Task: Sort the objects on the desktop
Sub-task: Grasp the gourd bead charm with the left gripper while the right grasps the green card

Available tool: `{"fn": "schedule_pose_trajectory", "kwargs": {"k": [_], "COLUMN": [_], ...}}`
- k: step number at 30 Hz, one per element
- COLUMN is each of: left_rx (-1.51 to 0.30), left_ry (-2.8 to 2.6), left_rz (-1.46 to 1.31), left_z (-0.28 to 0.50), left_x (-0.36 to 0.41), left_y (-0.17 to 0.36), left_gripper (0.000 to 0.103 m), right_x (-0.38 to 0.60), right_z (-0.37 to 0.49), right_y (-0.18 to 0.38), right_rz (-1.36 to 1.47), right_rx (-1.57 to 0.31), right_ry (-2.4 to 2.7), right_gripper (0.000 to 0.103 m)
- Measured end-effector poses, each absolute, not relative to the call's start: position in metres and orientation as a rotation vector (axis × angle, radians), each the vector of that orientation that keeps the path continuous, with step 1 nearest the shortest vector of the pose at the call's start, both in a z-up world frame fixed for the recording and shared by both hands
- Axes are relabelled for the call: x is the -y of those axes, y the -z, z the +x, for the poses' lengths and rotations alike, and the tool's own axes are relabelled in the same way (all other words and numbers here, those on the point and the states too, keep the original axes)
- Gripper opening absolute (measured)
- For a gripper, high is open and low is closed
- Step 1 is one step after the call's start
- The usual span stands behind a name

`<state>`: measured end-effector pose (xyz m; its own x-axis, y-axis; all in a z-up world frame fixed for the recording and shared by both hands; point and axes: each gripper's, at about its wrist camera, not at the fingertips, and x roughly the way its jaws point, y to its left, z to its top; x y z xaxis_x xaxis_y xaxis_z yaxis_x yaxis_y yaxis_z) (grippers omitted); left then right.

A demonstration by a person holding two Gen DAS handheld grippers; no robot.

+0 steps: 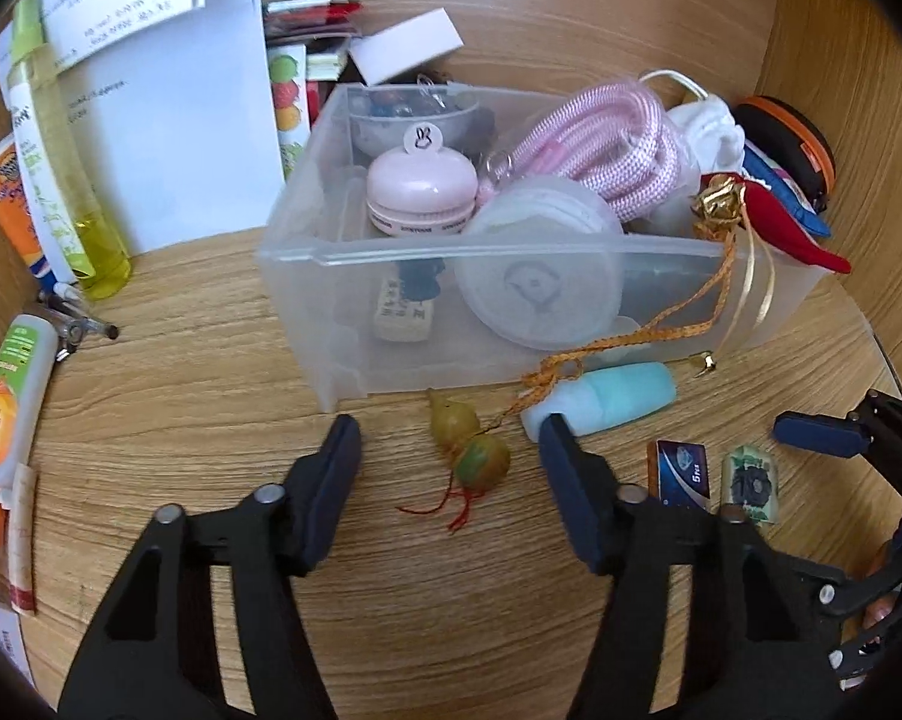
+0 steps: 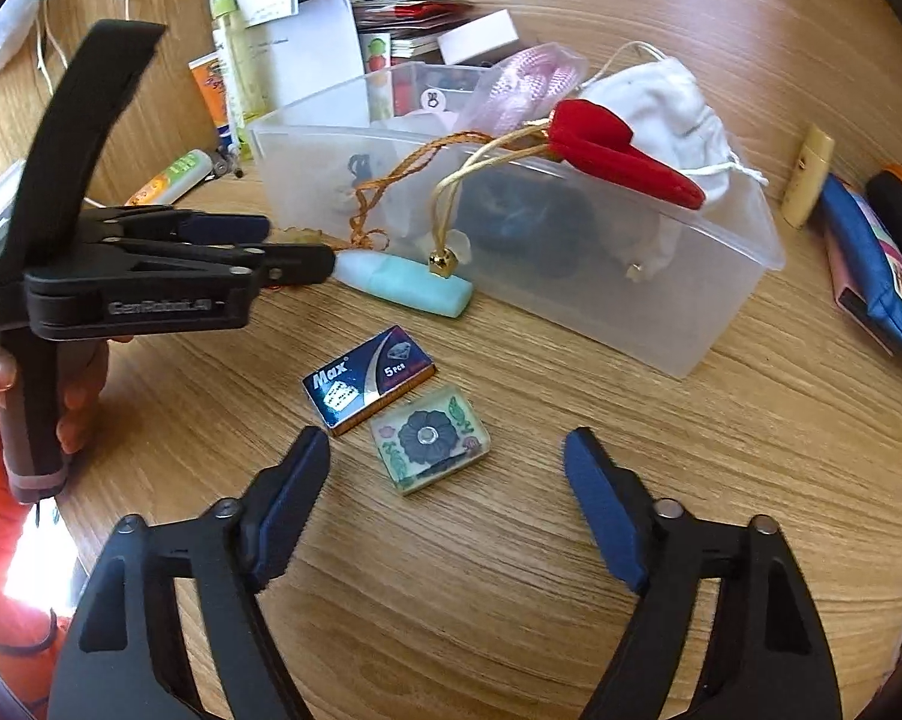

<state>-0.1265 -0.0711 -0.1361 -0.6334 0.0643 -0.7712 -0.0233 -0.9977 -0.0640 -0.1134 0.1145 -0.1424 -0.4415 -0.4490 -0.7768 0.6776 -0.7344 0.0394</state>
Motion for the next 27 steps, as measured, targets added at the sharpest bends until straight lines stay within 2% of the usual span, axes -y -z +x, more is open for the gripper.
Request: {"fn": "schedule_pose_trajectory", "kwargs": {"k": [1,9,10,12,27], "left_rx": [0.075,0.118,0.12,0.119,0.14], "left_ry": [-2.783,-2.781,-2.779,-2.779,-2.817], "left_rz": [-1.331,-1.318,-1.317,-1.316,-1.198], "left_z": [-0.127,-0.128,-0.128,-0.128,-0.104], "left_x": [0.071,0.076,0.076,0.076,0.073], "left_y": [0.137,0.136,0.136,0.135,0.115], "left_gripper": [0.049,0.035,0.026,0.027,0.027], "right_x": [-0.114,-0.107,-0.107,-0.107,-0.136], "right_z": [-0.114,-0.11,-0.11,-0.109,-0.115], "right_y": [0.142,0.144,0.144,0.143,0.117], "right_rz": [1.061,1.032,1.029,1.026,0.973], "right_rx": [-0.369,-0.41,-0.413,-0.408,-0.282], "right_ry": [2.18,2.159,2.16,2.16,2.246], "right_gripper": [0.066,0.045,0.041,0.037,0.037]}}
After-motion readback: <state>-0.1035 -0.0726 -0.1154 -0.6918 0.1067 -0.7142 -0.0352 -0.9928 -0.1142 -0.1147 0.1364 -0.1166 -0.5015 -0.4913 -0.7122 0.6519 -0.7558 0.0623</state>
